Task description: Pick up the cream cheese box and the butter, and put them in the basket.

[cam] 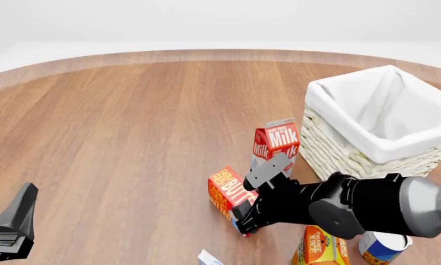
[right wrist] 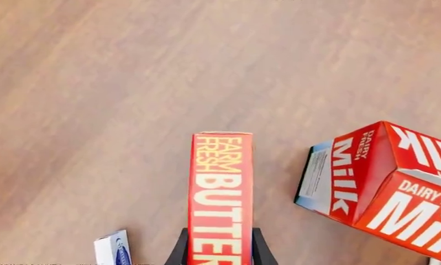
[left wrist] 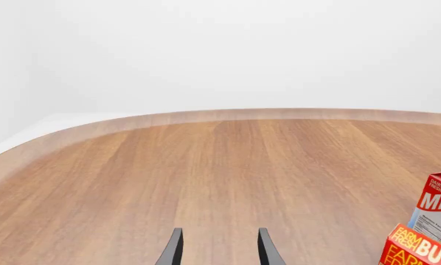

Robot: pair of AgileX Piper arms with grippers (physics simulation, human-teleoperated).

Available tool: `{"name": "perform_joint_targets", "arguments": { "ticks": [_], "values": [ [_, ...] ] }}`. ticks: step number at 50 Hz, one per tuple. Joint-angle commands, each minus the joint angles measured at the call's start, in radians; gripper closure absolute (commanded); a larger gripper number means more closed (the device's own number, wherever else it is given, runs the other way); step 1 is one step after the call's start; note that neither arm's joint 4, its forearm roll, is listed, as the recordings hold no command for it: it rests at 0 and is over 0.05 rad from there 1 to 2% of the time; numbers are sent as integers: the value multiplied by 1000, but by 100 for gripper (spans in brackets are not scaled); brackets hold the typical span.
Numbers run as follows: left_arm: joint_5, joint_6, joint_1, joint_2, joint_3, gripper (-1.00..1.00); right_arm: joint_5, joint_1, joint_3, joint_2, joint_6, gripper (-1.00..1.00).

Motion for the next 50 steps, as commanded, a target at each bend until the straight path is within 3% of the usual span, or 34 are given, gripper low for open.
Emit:
{"name": "perform_joint_targets", "arguments": {
  "ticks": [1,19,23,50],
  "values": [
    [0,0,0,0,0,-100,-2,25,7,5,-5,100],
    [0,0,0,0,0,-100,88,48,-30,-92,-29,100],
    [0,0,0,0,0,-100,154,50,-69,-147,-45,100],
    [0,0,0,0,0,-100,340,101,-210,-401,-106,100]
  ]
}}
